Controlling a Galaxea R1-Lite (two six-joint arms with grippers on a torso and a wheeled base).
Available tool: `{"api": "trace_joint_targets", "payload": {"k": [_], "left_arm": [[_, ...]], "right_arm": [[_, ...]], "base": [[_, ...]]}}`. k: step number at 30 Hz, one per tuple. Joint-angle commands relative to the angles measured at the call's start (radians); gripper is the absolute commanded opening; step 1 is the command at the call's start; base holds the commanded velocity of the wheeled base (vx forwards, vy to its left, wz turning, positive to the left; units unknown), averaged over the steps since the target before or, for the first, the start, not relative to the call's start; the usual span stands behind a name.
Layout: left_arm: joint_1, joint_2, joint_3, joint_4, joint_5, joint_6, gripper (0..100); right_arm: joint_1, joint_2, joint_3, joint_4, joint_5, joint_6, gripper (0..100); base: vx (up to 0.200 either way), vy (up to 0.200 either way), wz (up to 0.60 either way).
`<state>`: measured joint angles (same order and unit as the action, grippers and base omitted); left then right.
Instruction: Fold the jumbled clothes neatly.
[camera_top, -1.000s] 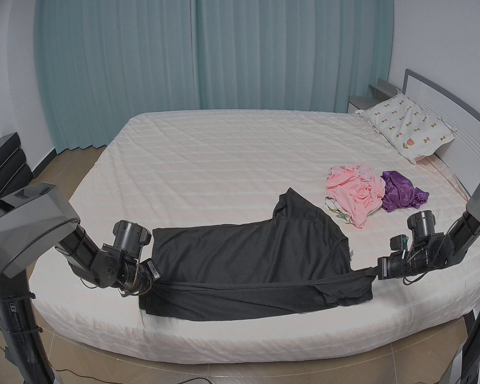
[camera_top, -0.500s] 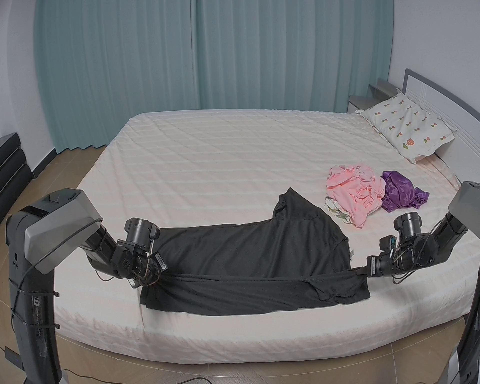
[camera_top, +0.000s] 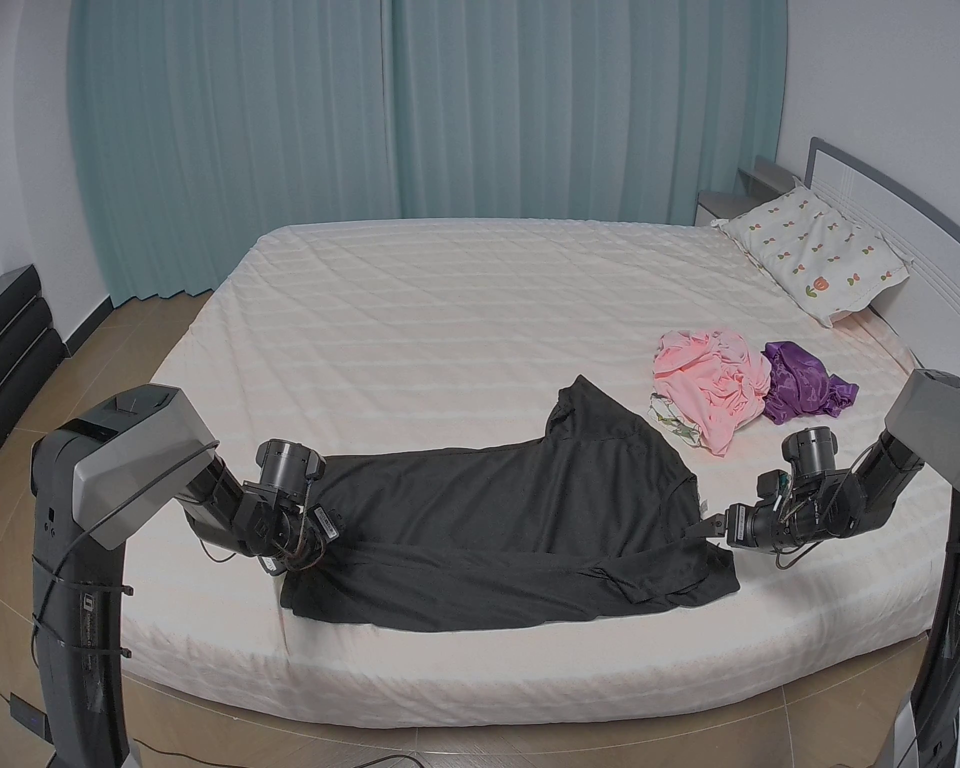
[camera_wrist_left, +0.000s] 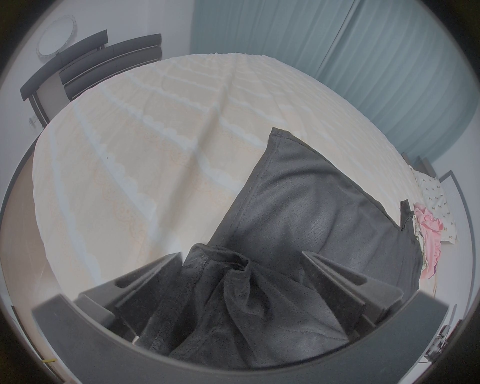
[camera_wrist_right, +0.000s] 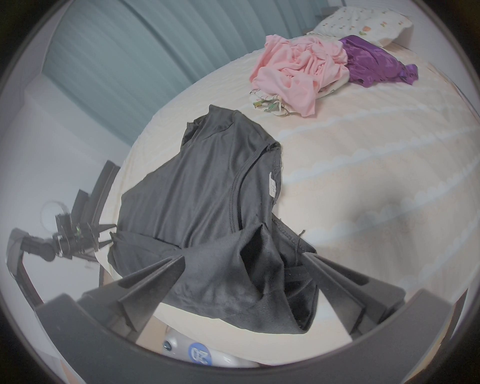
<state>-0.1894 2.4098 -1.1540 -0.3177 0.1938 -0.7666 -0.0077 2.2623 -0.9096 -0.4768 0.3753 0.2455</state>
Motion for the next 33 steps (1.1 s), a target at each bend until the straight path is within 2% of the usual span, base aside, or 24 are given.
{"api": "trace_joint_targets", "payload": {"k": [1,2,3,4,6,7,8,12,17,22,26,33], "left_arm": [[0.021,-0.046,0.02,0.0,-0.005,-0.008,100],[0.027,-0.067,0.04,-0.001,-0.007,-0.017,100],[0.027,-0.067,0.04,-0.001,-0.007,-0.017,100],[0.034,-0.11,0.091,-0.001,-0.013,-0.042,100],[0.037,-0.144,0.148,-0.009,-0.042,-0.065,100],[0.036,-0.147,0.152,-0.009,-0.045,-0.068,100],[0.037,-0.179,0.203,-0.012,-0.091,-0.102,100],[0.036,-0.216,0.275,-0.017,-0.163,-0.175,100],[0.039,-0.221,0.309,-0.044,-0.198,-0.194,100],[0.05,-0.219,0.324,-0.07,-0.203,-0.194,100],[0.064,-0.219,0.335,-0.075,-0.203,-0.194,100],[0.067,-0.216,0.329,-0.075,-0.205,-0.194,100]], "right_arm": [[0.005,-0.014,0.017,-0.028,0.013,0.044,100],[0.02,-0.027,0.026,-0.031,0.02,0.08,100],[0.02,-0.027,0.026,-0.031,0.02,0.08,100],[0.052,-0.063,0.049,-0.032,0.017,0.164,100],[0.083,-0.087,0.078,-0.032,0.007,0.238,100],[0.086,-0.089,0.083,-0.032,0.005,0.245,100],[0.109,-0.098,0.107,-0.034,-0.033,0.302,100],[0.147,-0.096,0.149,-0.034,-0.144,0.385,100],[0.19,-0.083,0.178,-0.034,-0.24,0.477,100],[0.219,-0.037,0.163,-0.062,-0.299,0.505,100],[0.225,-0.006,0.155,-0.175,-0.306,0.56,100],[0.239,0.029,0.146,-0.19,-0.32,0.566,100]], "base": [[0.0,0.0,0.0],[0.0,0.0,0.0],[0.0,0.0,0.0],[0.0,0.0,0.0],[0.0,0.0,0.0],[0.0,0.0,0.0],[0.0,0.0,0.0],[0.0,0.0,0.0],[0.0,0.0,0.0],[0.0,0.0,0.0],[0.0,0.0,0.0],[0.0,0.0,0.0]]}}
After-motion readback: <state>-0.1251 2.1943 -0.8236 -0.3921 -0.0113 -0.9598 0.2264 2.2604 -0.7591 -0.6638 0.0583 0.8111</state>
